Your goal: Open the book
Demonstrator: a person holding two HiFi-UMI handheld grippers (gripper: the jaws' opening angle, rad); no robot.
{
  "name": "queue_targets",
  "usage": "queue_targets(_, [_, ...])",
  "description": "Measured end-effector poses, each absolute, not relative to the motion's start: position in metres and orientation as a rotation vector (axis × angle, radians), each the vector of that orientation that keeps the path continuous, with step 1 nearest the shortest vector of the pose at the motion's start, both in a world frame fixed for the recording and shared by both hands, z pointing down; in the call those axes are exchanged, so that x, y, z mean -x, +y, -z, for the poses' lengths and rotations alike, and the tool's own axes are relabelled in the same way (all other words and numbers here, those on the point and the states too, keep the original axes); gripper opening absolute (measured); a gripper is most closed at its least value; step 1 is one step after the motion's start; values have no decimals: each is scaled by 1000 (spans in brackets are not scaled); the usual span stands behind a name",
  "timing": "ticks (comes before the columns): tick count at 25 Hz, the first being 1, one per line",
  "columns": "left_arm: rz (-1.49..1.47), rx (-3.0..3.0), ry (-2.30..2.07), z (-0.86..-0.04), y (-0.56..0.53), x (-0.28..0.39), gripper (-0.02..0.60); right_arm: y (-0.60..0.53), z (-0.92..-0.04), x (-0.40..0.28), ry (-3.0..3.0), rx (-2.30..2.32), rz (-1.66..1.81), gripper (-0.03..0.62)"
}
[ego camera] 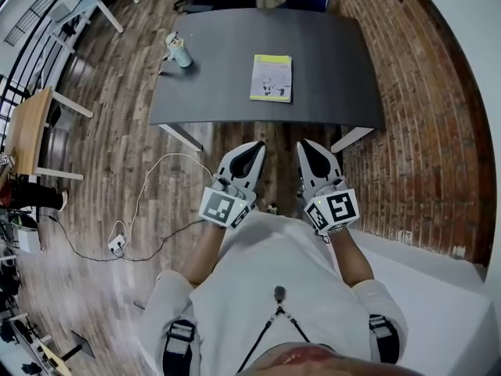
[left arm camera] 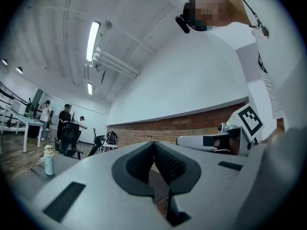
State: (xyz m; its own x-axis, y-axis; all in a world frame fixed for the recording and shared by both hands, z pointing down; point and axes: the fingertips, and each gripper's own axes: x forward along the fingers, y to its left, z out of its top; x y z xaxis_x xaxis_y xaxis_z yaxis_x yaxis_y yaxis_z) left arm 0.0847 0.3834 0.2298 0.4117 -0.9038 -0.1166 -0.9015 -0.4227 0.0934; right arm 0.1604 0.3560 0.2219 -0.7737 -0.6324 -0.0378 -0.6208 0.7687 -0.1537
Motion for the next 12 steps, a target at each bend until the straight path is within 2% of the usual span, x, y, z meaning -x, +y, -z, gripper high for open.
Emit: queue_targets(12, [208,-2627,-1664,-235,340,-95,20,320,-223,-172,2870,1023,197,35])
